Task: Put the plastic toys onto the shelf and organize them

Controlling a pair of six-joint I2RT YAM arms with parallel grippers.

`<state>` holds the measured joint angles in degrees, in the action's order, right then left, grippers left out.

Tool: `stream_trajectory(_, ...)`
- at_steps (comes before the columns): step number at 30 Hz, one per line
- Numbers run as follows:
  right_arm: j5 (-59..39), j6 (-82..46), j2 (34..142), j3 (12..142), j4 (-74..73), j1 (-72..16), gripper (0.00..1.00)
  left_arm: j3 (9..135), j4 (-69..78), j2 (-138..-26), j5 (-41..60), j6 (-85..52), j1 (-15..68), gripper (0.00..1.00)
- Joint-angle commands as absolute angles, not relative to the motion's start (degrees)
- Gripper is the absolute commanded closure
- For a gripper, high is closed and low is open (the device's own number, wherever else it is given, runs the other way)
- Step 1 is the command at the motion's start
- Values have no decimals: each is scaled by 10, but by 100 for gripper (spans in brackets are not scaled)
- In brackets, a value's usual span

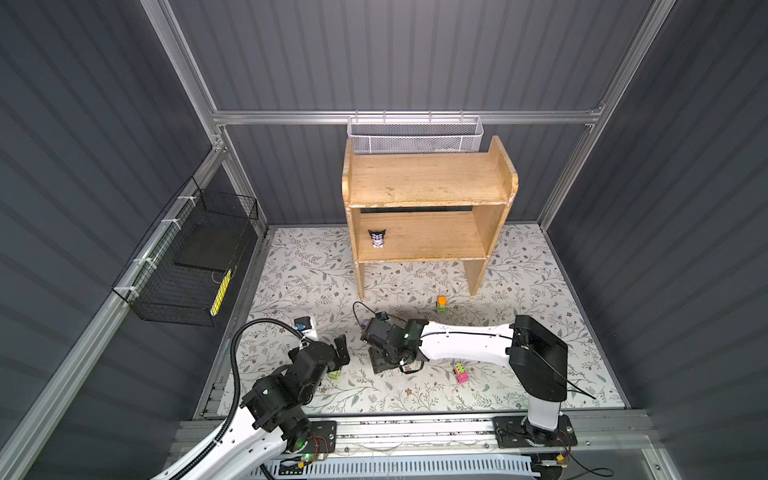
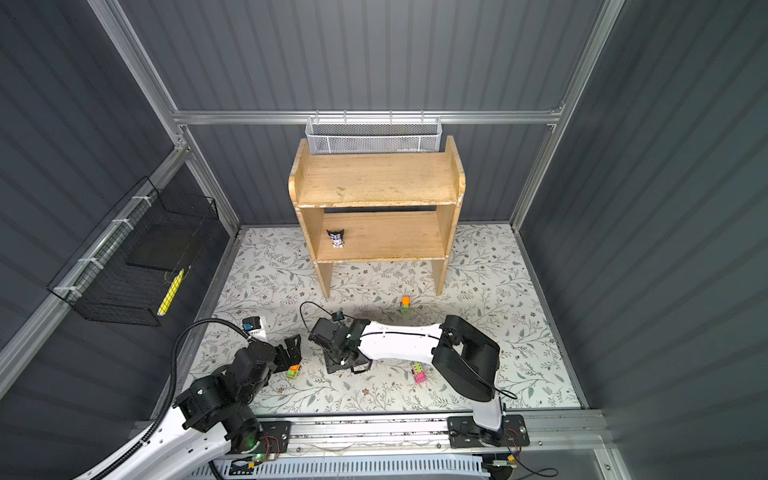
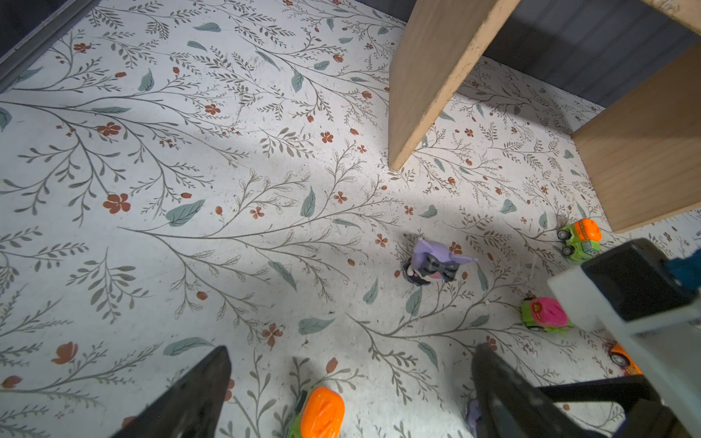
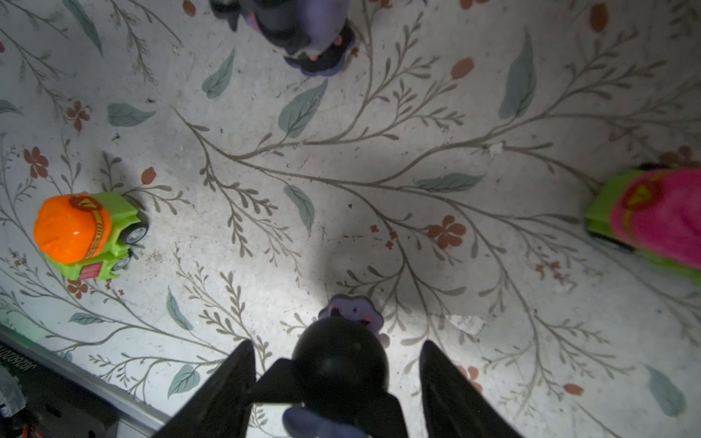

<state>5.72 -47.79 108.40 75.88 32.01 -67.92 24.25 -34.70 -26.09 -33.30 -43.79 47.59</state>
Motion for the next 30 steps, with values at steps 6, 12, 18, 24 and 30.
stream_trajectory(6, 58, -479, 1100, 767, 333, -677, 36, 236, -344, -259, -348, -441, 477, 1)
stream_trajectory(12, 56, -480, 1103, 766, 330, -677, 38, 236, -345, -258, -349, -441, 477, 1)
stream_trajectory(18, 59, -480, 1106, 770, 332, -678, 43, 235, -345, -255, -350, -441, 477, 1)
stream_trajectory(24, 60, -477, 1112, 776, 339, -679, 47, 235, -346, -253, -351, -442, 477, 1)
stream_trajectory(30, 67, -468, 1120, 792, 356, -680, 52, 235, -347, -250, -351, -442, 476, 1)
